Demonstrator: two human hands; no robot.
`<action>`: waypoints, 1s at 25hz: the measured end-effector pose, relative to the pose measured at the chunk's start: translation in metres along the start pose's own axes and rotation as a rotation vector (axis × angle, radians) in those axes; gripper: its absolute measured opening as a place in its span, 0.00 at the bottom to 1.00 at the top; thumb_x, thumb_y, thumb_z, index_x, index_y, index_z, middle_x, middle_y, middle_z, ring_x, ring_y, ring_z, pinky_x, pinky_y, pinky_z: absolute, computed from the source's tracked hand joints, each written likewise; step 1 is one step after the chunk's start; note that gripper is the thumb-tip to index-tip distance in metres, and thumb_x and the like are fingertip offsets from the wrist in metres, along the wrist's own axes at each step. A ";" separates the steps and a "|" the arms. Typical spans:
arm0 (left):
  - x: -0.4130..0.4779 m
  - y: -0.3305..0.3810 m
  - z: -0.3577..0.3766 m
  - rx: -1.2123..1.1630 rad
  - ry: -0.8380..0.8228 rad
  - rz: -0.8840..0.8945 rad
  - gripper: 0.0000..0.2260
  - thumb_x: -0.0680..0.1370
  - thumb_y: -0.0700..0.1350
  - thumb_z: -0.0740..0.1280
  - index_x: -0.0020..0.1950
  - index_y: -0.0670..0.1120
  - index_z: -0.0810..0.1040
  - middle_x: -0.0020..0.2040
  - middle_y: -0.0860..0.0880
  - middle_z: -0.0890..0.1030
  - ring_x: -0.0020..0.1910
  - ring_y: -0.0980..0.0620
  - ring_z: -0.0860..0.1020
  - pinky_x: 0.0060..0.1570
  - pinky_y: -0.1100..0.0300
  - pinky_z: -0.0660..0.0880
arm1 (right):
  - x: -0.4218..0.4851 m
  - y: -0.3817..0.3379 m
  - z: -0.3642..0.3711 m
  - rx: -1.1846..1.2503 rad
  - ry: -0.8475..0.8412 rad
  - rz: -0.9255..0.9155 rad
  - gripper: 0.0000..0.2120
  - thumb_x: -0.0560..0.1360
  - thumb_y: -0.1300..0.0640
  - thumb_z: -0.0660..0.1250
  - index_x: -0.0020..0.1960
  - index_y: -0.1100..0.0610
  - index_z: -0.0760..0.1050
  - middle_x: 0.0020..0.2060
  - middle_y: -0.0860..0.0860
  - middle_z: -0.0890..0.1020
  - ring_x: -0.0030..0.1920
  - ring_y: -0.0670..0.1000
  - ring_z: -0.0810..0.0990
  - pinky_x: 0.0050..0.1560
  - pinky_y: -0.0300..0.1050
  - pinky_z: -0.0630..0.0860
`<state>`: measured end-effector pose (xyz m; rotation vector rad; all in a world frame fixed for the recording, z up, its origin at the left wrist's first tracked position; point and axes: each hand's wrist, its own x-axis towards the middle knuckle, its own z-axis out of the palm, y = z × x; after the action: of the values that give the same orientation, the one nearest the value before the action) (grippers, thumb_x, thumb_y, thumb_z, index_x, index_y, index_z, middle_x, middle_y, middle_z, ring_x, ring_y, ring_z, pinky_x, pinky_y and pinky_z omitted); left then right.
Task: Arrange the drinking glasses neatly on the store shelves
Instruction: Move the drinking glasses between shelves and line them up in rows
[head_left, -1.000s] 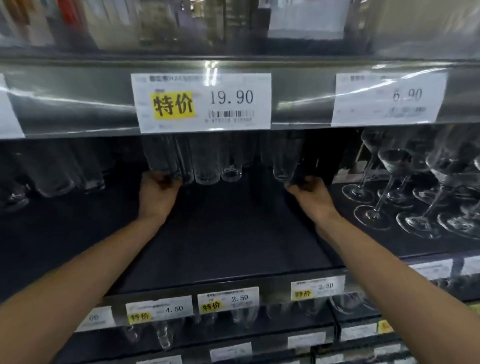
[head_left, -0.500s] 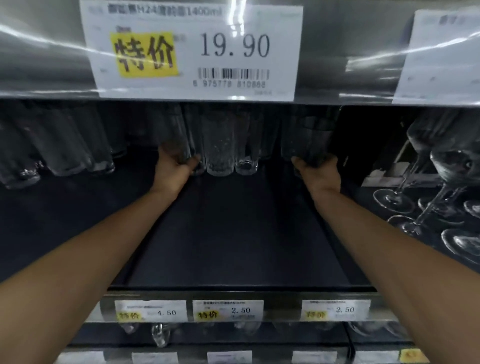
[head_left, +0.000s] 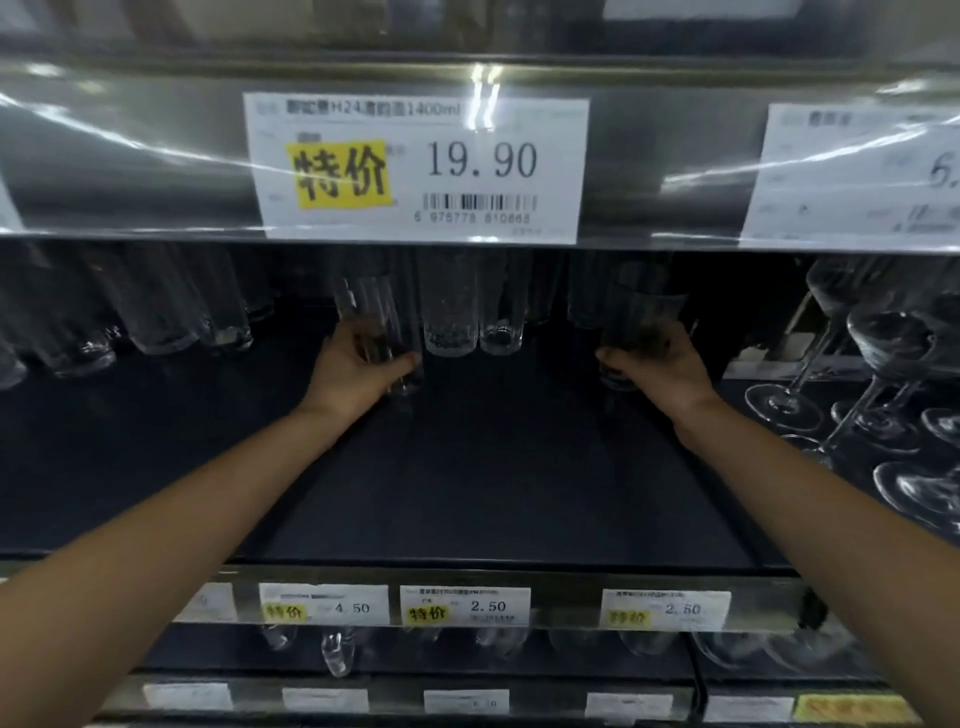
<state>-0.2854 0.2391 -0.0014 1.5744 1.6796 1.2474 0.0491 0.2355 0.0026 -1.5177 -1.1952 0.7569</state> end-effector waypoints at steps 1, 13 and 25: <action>-0.008 0.003 -0.005 -0.007 -0.055 -0.032 0.24 0.71 0.49 0.78 0.61 0.47 0.70 0.52 0.52 0.77 0.49 0.57 0.76 0.44 0.67 0.73 | -0.006 0.001 -0.007 0.003 -0.041 0.004 0.28 0.68 0.54 0.79 0.63 0.50 0.70 0.48 0.41 0.78 0.47 0.38 0.78 0.46 0.30 0.72; -0.086 0.039 -0.015 -0.249 -0.135 -0.049 0.21 0.68 0.44 0.80 0.54 0.56 0.74 0.46 0.49 0.82 0.42 0.58 0.81 0.49 0.60 0.78 | -0.103 -0.033 -0.021 0.299 -0.362 -0.054 0.24 0.64 0.54 0.80 0.57 0.48 0.75 0.46 0.50 0.85 0.47 0.53 0.84 0.54 0.52 0.79; -0.249 0.061 -0.098 -0.660 0.362 -0.109 0.27 0.61 0.52 0.76 0.58 0.49 0.75 0.42 0.42 0.84 0.37 0.45 0.82 0.39 0.52 0.81 | -0.208 -0.075 0.039 0.558 -0.930 0.132 0.27 0.61 0.38 0.75 0.55 0.52 0.81 0.44 0.57 0.85 0.31 0.55 0.81 0.34 0.49 0.79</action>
<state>-0.2924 -0.0324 0.0416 0.8882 1.3095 1.8610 -0.0736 0.0513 0.0405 -0.7615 -1.3538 1.8297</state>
